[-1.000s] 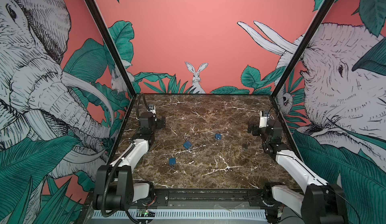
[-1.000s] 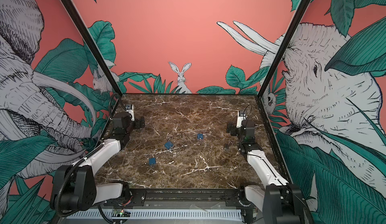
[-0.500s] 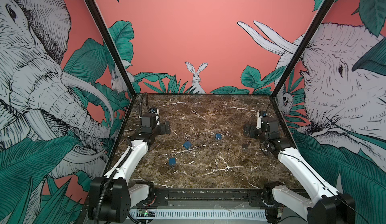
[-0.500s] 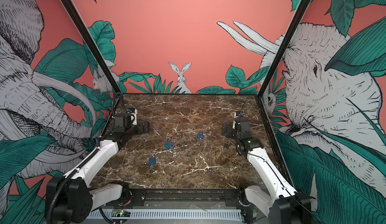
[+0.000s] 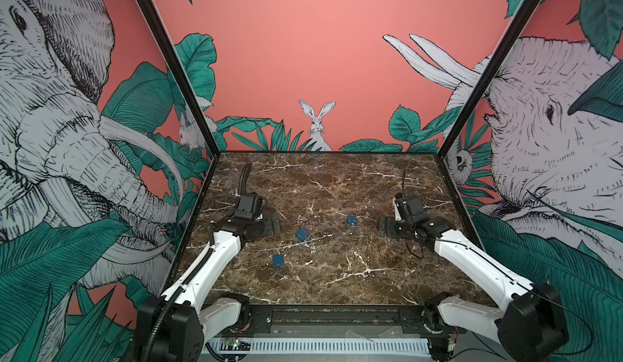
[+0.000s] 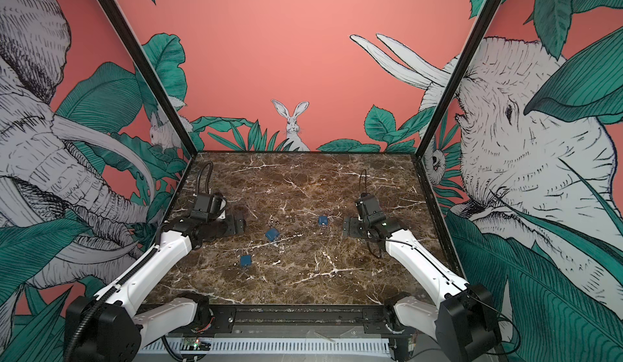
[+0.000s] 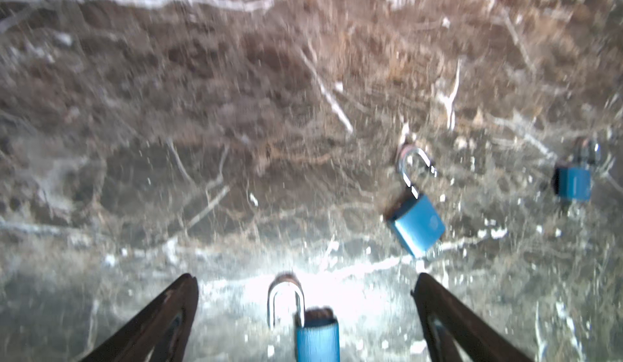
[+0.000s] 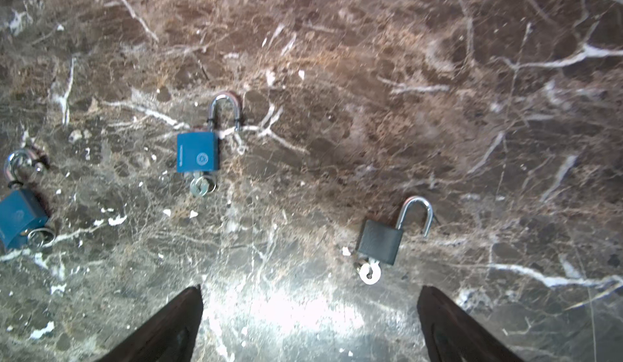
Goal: Lock with the key
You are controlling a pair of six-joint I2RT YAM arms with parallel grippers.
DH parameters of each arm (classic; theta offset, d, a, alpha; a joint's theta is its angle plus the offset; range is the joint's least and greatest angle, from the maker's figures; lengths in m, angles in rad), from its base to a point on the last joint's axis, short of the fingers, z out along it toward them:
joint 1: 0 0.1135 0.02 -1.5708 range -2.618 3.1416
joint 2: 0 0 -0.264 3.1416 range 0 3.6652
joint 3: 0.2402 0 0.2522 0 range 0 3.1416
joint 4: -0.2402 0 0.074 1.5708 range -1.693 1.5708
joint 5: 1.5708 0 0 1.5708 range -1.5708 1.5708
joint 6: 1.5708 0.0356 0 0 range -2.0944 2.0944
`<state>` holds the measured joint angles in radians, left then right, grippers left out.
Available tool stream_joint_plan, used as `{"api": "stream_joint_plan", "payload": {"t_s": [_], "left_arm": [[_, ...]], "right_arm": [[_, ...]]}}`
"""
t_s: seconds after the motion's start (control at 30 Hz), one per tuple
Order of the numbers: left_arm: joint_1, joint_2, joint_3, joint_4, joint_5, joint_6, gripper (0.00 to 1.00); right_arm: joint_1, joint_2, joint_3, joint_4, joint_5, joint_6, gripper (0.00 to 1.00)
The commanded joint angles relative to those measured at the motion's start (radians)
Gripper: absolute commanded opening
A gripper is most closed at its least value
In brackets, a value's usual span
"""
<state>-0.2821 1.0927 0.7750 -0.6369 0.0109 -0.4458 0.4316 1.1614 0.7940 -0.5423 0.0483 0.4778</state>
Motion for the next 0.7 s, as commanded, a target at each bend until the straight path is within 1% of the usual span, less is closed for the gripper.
{"api": "stream_joint_plan", "payload": {"t_s": [0.0,0.07,0.2,0.3,0.37,0.47,0.67], "left_arm": [[-0.044,-0.045,-0.020,-0.137,-0.012,-0.057,1.00],[-0.074,-0.050,-0.020,-0.163,-0.014,-0.082,1.00],[-0.153,-0.067,-0.045,-0.157,-0.034,-0.130,1.00],[-0.186,-0.063,-0.074,-0.131,-0.013,-0.185,0.99],[-0.222,-0.046,-0.088,-0.115,-0.022,-0.216,1.00],[-0.278,0.003,-0.094,-0.121,-0.077,-0.269,1.00],[-0.331,0.069,-0.104,-0.095,-0.116,-0.326,0.99]], "right_arm": [[0.038,0.011,0.038,-0.063,0.026,0.029,0.99],[0.064,0.030,0.051,-0.085,0.039,0.036,0.99],[0.108,0.055,0.059,-0.100,0.065,0.061,0.99],[0.134,0.058,0.059,-0.103,0.072,0.079,0.99],[0.144,0.052,0.056,-0.105,0.074,0.093,0.99],[0.155,0.041,0.046,-0.104,0.078,0.106,0.99],[0.159,0.027,0.018,-0.102,0.081,0.117,0.99]]}}
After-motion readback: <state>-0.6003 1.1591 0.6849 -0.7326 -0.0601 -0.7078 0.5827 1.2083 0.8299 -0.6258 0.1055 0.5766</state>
